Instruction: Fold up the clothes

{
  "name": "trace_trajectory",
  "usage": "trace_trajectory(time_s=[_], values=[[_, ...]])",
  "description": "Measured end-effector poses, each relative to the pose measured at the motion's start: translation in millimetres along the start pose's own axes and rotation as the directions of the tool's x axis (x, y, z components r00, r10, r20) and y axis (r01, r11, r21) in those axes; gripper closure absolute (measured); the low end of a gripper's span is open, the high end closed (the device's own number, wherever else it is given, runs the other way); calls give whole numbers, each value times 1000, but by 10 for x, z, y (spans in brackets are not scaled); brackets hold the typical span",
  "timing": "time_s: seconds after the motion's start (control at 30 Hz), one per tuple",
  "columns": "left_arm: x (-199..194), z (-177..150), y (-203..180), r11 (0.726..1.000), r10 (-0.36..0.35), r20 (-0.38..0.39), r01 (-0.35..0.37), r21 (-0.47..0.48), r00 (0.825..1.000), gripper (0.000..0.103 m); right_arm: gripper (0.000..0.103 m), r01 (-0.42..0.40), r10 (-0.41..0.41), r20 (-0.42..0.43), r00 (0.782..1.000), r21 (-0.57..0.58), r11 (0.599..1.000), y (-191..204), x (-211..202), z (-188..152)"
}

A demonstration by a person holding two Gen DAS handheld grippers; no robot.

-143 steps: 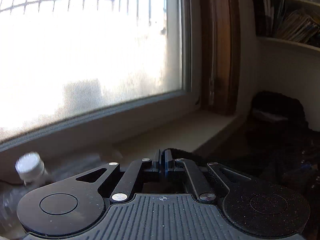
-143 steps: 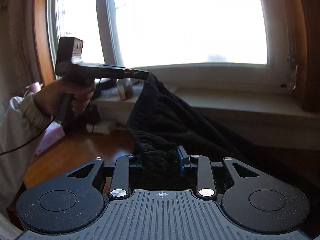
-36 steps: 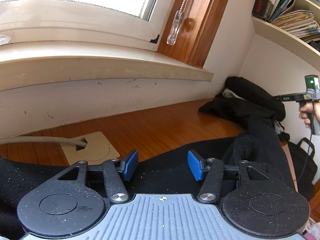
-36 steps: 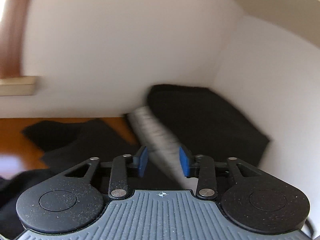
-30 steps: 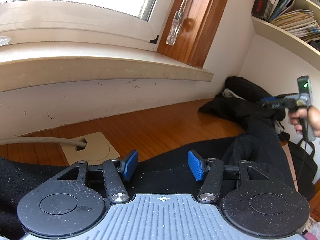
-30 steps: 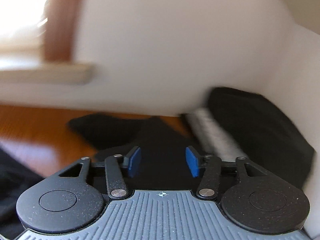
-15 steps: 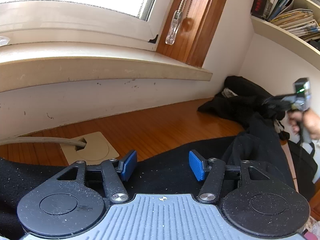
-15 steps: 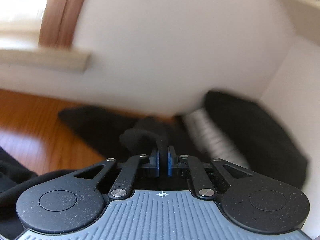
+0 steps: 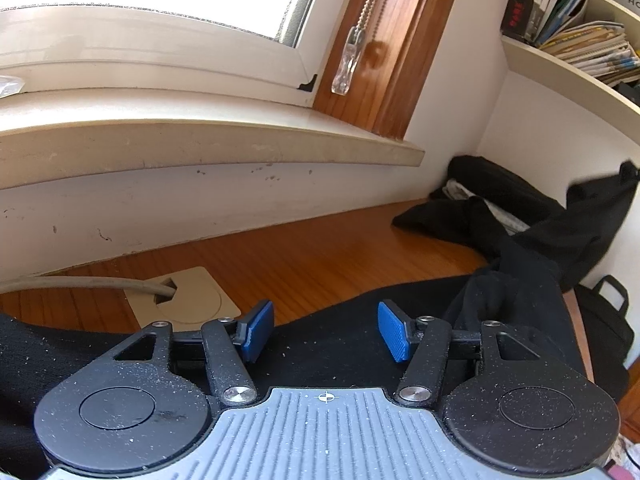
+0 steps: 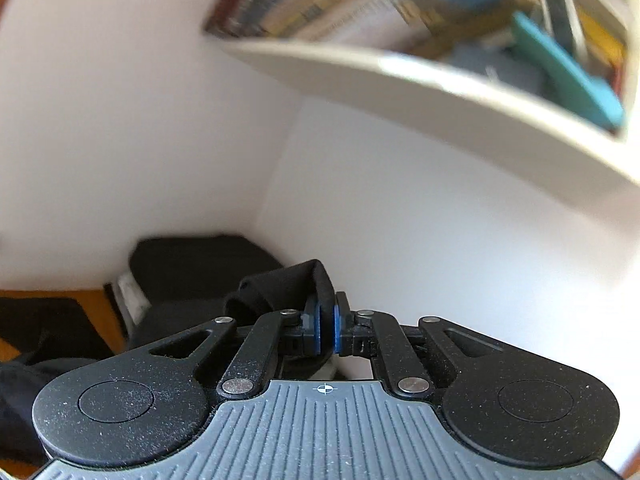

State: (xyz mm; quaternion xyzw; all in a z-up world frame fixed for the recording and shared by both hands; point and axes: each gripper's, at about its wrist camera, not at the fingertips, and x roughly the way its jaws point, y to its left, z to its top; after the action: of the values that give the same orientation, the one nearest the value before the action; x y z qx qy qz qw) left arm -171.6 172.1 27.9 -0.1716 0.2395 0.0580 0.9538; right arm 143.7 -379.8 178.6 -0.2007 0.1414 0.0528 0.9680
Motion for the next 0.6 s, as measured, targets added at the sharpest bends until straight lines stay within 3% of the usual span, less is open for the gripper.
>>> trace_trajectory(time_s=[0.13,0.3,0.37,0.47,0.6], values=[[-5,-4,21,1000,-2,-2,2,-14,1000,40,91,-6,6,-63,998,4,1000,114,239,-209],[-13,-4,15,1000,-2,-3,2,-10,1000,39,69,-80,79,-87,993,-4,997,498,367,-337],[-10,-4,3,1000,-1,-5,1,-5,1000,39,67,-139,138,-93,986,-3,990,691,406,-388],[-6,-3,-3,1000,1,-9,-1,-3,1000,39,65,-269,269,-111,957,12,963,1060,454,-505],[-3,-2,1,1000,2,-11,-2,-7,1000,39,65,-444,449,-145,882,65,894,1614,545,-683]])
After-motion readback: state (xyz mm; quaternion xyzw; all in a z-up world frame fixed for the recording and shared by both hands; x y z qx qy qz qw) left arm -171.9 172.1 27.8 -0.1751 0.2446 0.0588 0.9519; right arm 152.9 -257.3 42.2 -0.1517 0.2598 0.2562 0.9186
